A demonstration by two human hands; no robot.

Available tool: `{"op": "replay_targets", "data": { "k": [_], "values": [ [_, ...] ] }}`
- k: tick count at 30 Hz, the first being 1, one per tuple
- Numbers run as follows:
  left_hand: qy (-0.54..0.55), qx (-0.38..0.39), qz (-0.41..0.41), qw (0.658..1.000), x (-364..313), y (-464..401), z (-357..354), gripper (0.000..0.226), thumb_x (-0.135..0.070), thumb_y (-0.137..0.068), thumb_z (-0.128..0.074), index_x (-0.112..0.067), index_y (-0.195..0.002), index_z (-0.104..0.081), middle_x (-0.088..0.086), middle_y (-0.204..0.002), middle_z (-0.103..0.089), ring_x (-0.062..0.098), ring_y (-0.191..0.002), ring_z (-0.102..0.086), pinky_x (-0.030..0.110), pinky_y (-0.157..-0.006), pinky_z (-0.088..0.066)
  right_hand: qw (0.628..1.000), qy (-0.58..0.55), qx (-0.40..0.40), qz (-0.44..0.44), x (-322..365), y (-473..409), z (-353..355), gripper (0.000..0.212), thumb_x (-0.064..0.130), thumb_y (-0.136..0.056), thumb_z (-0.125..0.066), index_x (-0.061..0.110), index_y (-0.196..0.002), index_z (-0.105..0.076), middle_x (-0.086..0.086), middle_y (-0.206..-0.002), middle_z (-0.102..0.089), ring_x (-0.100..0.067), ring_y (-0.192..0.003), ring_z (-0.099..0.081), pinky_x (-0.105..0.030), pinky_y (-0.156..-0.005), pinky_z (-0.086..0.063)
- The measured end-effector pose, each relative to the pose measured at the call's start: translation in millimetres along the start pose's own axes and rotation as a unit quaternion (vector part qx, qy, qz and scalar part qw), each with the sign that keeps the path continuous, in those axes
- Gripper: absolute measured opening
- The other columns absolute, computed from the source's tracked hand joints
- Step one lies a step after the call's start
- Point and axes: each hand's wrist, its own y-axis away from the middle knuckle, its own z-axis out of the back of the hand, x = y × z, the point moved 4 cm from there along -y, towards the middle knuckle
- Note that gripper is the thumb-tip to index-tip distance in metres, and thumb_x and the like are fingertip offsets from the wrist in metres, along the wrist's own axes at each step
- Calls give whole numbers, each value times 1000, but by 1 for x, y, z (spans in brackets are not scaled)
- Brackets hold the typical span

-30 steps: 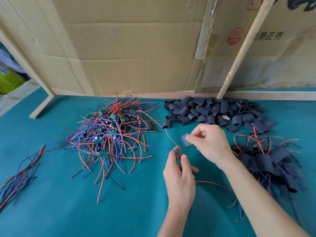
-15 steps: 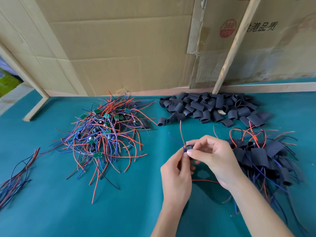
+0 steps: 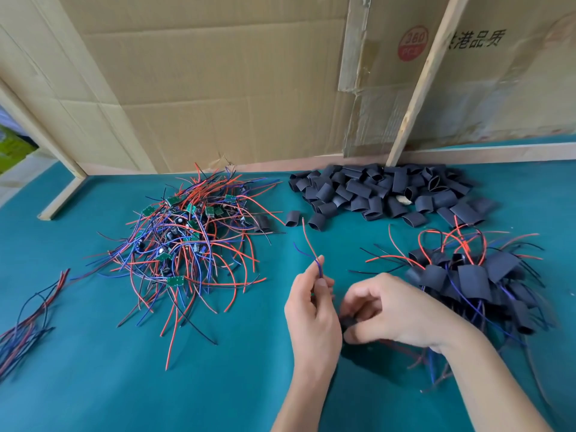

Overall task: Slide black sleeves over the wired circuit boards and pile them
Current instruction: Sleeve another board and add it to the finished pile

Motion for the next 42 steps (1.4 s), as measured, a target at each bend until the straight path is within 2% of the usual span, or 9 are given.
{"op": "replay_targets", "data": {
  "k": [4,7,13,18,21,26,33,37,42],
  "values": [
    [7,-3,30,1000,4,-3,-1,36,-2,-104,-46,-26,-111,-71,-8,-80,-62,8,-62,-52,22,-65,-47,980,-94,172,-28,3,9,-14,21,6,-75,-87,16,-91,-76,-3,-83,-76,-17,-71,-69,-29,-65,-56],
    [5,17,28,999,2,-3,-2,27,-11,-105,-49,-25,-106,-72,-10,-66,-54,13,-59,-46,31,-60,-42,972,-133,191,-24,1,12,-10,23,0,-79,-84,10,-97,-75,-7,-85,-75,-22,-71,-69,-31,-66,-57],
    [-15,86,-6,996,-4,0,-4,23,-26,-108,-50,-33,-113,-71,-8,-58,-43,15,-52,-42,28,-52,-38,960,-274,-36,47,-7,9,26,35,1,-70,-89,6,-103,-78,-18,-99,-72,-26,-82,-73,-32,-69,-59],
    [-11,150,10,989,-3,0,-6,25,-36,-100,-49,-36,-105,-74,-11,-54,-36,10,-44,-42,46,-55,-51,863,-402,-291,91,-10,2,38,25,8,-81,-77,2,-105,-75,-16,-94,-70,-30,-93,-74,-36,-77,-64],
    [-35,183,2,983,-2,1,-6,27,-36,-99,-48,-35,-104,-74,-9,-55,-37,12,-44,-46,40,-55,-50,817,-428,-374,95,-9,-2,34,13,1,-94,-69,1,-107,-72,-18,-95,-68,-29,-92,-73,-40,-84,-63],
    [-72,217,-24,973,-3,2,-8,26,-35,-98,-48,-40,-102,-73,-6,-55,-45,12,-48,-48,26,-53,-47,762,-465,-441,94,-10,-2,33,2,6,-95,-71,4,-96,-72,-15,-98,-68,-30,-90,-71,-40,-86,-63],
    [-83,235,-38,968,-5,4,-11,25,-33,-99,-49,-44,-102,-72,23,-85,-65,35,-58,-47,46,-53,-53,777,-451,-425,108,-7,-3,31,4,5,-94,-72,2,-96,-70,-14,-91,-70,-28,-82,-71,-40,-82,-62],
    [-100,236,-37,966,-4,6,-13,25,-33,-98,-50,-41,-104,-73,9,-60,-45,35,-61,-40,48,-54,-51,776,-459,-414,126,-3,0,32,3,7,-93,-73,4,-94,-71,-13,-90,-70,-30,-83,-72,-41,-84,-62],
    [-121,236,-31,964,-5,8,-13,22,-28,-98,-54,-38,-101,-73,-11,-54,-39,12,-55,-35,46,-56,-50,797,-393,-427,166,5,8,39,10,17,-83,-83,16,-88,-75,-12,-89,-73,-26,-81,-73,-40,-81,-63]
  ]
}}
